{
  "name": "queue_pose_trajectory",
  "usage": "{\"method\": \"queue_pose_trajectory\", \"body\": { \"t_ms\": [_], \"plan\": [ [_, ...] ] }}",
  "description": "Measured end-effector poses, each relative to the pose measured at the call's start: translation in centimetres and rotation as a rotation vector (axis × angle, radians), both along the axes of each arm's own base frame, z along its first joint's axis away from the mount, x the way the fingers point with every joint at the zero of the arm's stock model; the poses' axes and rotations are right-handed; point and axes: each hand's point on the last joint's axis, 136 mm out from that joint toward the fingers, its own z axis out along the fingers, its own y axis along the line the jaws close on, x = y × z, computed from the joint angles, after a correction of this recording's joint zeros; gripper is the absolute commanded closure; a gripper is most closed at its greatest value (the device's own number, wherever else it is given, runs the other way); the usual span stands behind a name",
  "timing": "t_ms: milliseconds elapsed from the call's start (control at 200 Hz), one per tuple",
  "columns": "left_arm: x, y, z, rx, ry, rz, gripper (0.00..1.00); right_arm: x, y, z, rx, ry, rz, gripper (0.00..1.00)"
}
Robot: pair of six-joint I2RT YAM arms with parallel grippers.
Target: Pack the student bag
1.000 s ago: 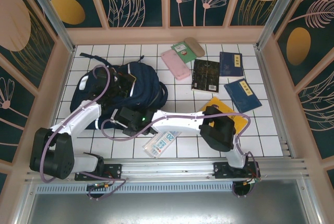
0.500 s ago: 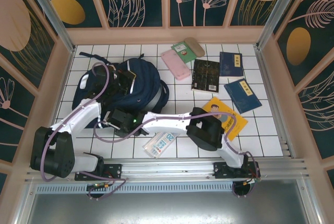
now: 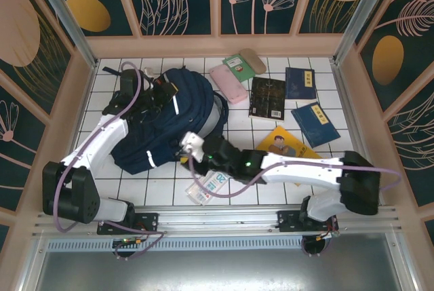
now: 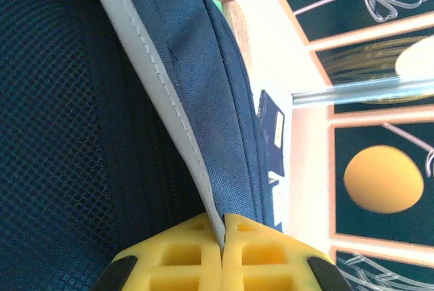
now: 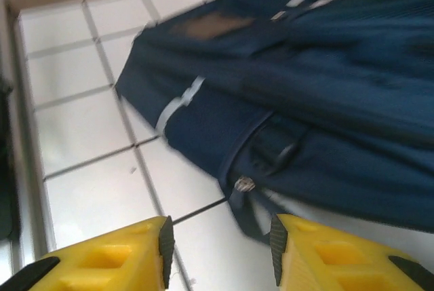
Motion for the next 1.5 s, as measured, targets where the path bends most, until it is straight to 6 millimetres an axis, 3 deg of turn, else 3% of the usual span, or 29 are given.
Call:
{"method": "queue_pose_trajectory", "body": {
  "t_ms": [105, 185, 285, 335, 430, 495, 651, 796, 981, 1081, 1226, 1296, 1351, 1371, 1396, 1496],
  "plan": [
    [-0.2, -0.5, 0.8, 0.056, -0.025, -0.074, 1.00, 3.0, -2.6, 1.9, 0.080, -0.018, -0.144, 0.63],
    [-0.3, -0.7, 1.1, 0.101, -0.036, -0.123, 1.00, 5.9, -5.2, 2.6, 0.134, 0.010, -0.284, 0.76],
    [-0.7, -0.7, 1.0, 0.165, -0.044, -0.176, 1.00, 9.9, -10.0, 3.6, 0.251, 0.067, -0.468, 0.86],
    [-1.0, -0.6, 0.8, 0.197, -0.046, -0.199, 1.00, 12.0, -13.0, 4.1, 0.322, 0.100, -0.564, 1.00],
    [-1.6, -0.6, 0.6, 0.258, -0.053, -0.235, 1.00, 15.2, -17.5, 4.7, 0.445, 0.155, -0.701, 1.00],
    [-1.9, -0.9, 0.6, 0.303, -0.061, -0.263, 1.00, 16.6, -19.0, 4.2, 0.478, 0.195, -0.744, 1.00],
    [-2.5, -2.0, 0.6, 0.412, -0.085, -0.336, 1.00, 19.6, -18.9, 0.5, 0.428, 0.367, -0.791, 0.99],
    [-3.1, -2.4, 0.7, 0.459, -0.119, -0.384, 1.00, 22.0, -16.4, -3.8, 0.308, 0.522, -0.790, 0.86],
    [-3.5, -1.2, 1.4, 0.531, -0.158, -0.359, 1.00, 20.2, -13.4, -10.2, 0.127, 0.664, -0.756, 0.82],
    [-3.3, 0.5, 1.3, 0.612, -0.156, -0.287, 1.00, 18.7, -11.8, -12.3, 0.081, 0.722, -0.708, 0.81],
    [-3.1, 3.4, -0.2, 0.746, -0.117, -0.175, 1.00, 17.0, -9.7, -12.2, 0.085, 0.744, -0.648, 0.62],
    [-3.0, 4.3, -1.4, 0.790, -0.086, -0.147, 0.98, 16.4, -10.2, -11.2, 0.098, 0.726, -0.657, 0.53],
    [-2.8, 4.6, -2.4, 0.807, -0.059, -0.142, 0.91, 16.8, -11.7, -10.1, 0.120, 0.703, -0.698, 0.49],
    [-2.6, 4.6, -2.7, 0.812, -0.051, -0.142, 0.87, 17.2, -12.5, -9.5, 0.133, 0.692, -0.719, 0.39],
    [-2.4, 4.6, -3.3, 0.813, -0.037, -0.143, 0.80, 17.7, -13.5, -8.9, 0.150, 0.681, -0.740, 0.37],
    [-1.5, 4.1, -5.2, 0.791, 0.000, -0.142, 0.57, 21.3, -19.7, -6.9, 0.238, 0.635, -0.906, 0.34]
  ]
}}
